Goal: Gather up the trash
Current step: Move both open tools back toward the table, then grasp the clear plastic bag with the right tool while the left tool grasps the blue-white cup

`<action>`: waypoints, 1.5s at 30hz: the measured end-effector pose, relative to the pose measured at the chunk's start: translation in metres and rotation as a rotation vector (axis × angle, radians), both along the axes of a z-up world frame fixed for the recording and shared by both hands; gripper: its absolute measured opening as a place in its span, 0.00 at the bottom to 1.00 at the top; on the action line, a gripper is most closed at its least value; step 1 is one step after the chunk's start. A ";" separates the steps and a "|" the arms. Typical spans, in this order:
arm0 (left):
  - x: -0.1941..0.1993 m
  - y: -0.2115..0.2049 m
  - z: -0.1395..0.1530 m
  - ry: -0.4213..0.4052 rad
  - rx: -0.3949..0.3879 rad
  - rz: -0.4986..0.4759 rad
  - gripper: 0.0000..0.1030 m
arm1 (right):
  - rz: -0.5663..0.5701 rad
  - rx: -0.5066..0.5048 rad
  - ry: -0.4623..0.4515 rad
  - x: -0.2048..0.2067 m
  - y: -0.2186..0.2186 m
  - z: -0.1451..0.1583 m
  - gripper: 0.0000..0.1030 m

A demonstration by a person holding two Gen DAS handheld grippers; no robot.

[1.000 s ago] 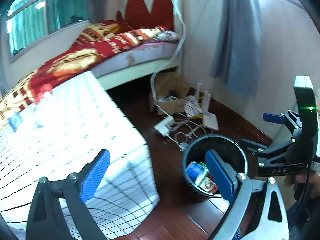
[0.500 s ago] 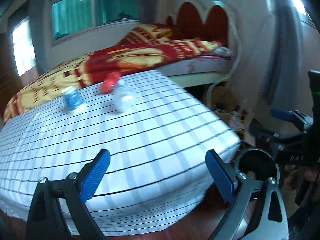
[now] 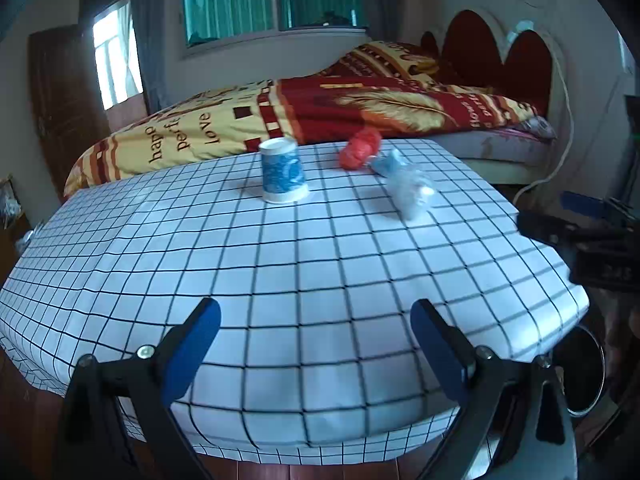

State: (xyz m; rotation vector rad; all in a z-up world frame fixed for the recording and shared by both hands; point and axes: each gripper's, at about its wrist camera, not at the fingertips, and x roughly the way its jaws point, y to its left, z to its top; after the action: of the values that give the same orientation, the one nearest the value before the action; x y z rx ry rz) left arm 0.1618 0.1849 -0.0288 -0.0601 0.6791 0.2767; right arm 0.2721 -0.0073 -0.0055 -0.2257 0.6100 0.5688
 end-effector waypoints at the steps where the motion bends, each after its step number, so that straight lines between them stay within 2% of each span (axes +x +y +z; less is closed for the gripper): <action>1: 0.004 0.005 -0.001 0.003 0.001 0.002 0.94 | 0.008 -0.002 0.009 0.007 0.006 -0.001 1.00; 9: 0.041 0.034 -0.015 0.026 -0.013 0.003 0.94 | -0.010 -0.035 0.104 0.080 0.063 -0.023 1.00; 16: 0.080 0.044 -0.023 0.043 -0.032 -0.003 0.94 | -0.019 -0.066 0.190 0.129 0.084 -0.048 0.90; 21: 0.100 0.047 -0.028 0.052 -0.036 -0.011 0.94 | -0.001 -0.054 0.248 0.147 0.087 -0.062 0.66; 22: 0.105 0.049 -0.028 0.052 -0.036 -0.007 0.93 | 0.011 -0.051 0.252 0.148 0.087 -0.063 0.39; 23: 0.109 0.052 -0.028 0.053 -0.039 -0.004 0.93 | 0.023 -0.044 0.260 0.148 0.085 -0.063 0.37; 27: 0.124 0.063 -0.025 0.039 -0.045 0.003 0.93 | 0.021 -0.044 0.187 0.142 0.069 -0.046 0.37; 31: 0.148 0.071 -0.026 0.041 -0.042 0.009 0.90 | -0.055 -0.050 0.158 0.165 0.057 -0.036 0.37; 36: 0.179 0.084 -0.027 0.042 -0.059 0.026 0.86 | -0.114 -0.037 0.194 0.205 0.049 -0.042 0.37; 39: 0.194 0.093 -0.028 0.036 -0.061 0.044 0.85 | -0.112 -0.045 0.186 0.214 0.052 -0.044 0.37; 43: 0.212 0.105 -0.033 0.043 -0.096 0.043 0.78 | -0.121 -0.046 0.197 0.224 0.051 -0.050 0.37; 45: 0.219 0.105 -0.037 0.062 -0.084 0.041 0.76 | -0.125 -0.049 0.201 0.227 0.051 -0.051 0.37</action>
State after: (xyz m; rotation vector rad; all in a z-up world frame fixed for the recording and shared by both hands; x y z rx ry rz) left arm 0.3813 0.2903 -0.0659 -0.1468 0.7517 0.2903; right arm 0.4991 0.0434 -0.0570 -0.1763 0.8273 0.4591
